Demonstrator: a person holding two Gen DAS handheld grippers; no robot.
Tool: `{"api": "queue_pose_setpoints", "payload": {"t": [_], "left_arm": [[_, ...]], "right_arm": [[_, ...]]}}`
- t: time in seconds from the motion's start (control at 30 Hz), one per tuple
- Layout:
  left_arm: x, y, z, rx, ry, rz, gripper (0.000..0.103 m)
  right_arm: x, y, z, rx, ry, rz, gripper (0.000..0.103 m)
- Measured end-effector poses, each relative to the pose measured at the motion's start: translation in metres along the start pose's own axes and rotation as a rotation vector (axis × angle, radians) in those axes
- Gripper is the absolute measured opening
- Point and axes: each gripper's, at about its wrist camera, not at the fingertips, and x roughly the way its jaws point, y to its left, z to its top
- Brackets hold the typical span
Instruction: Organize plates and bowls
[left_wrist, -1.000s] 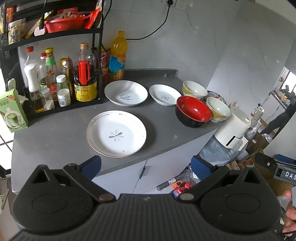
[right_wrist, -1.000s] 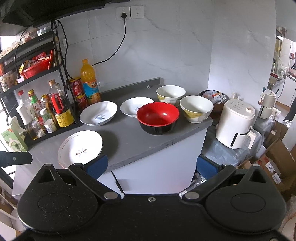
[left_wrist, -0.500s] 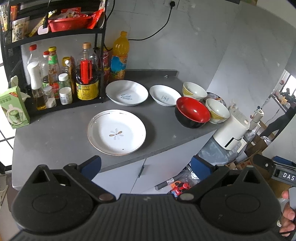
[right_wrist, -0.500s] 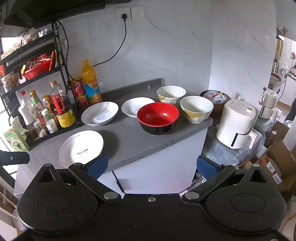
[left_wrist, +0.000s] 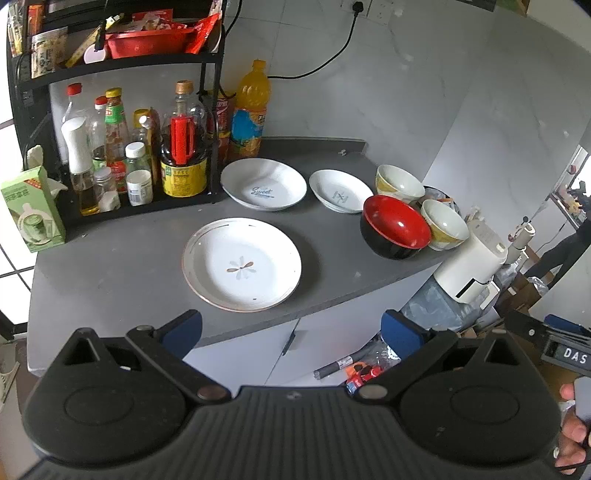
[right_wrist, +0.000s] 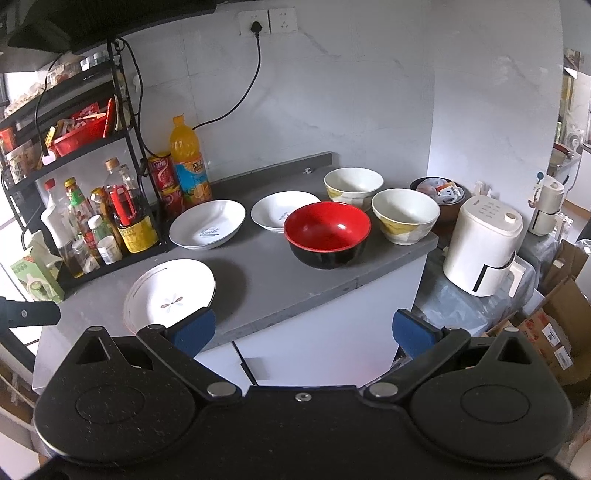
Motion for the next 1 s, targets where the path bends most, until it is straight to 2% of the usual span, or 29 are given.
{"api": "queue_pose_setpoints", "payload": {"t": [0.23,0.47,0.8,1.0], "left_arm": [[0.022,-0.007,0.011,0.02,0.014,0.001,0.102],[0.053,-0.022,0.032,0.017,0.024,-0.014,0.102],[0.105,-0.035,0.08,0.006,0.035,-0.025,0.102],[0.133,-0.044,0.111,0.022,0.038,-0.039,0.102]], "right_arm": [[0.015,-0.009,0.006,0.007,0.003,0.024,0.103],[0.04,-0.025,0.023,0.017,0.014,0.013,0.103],[0.081,-0.05,0.062,0.044,0.009,-0.008,0.103],[0.108,-0.06,0.085,0.071,0.022,0.012,0.103]]}}
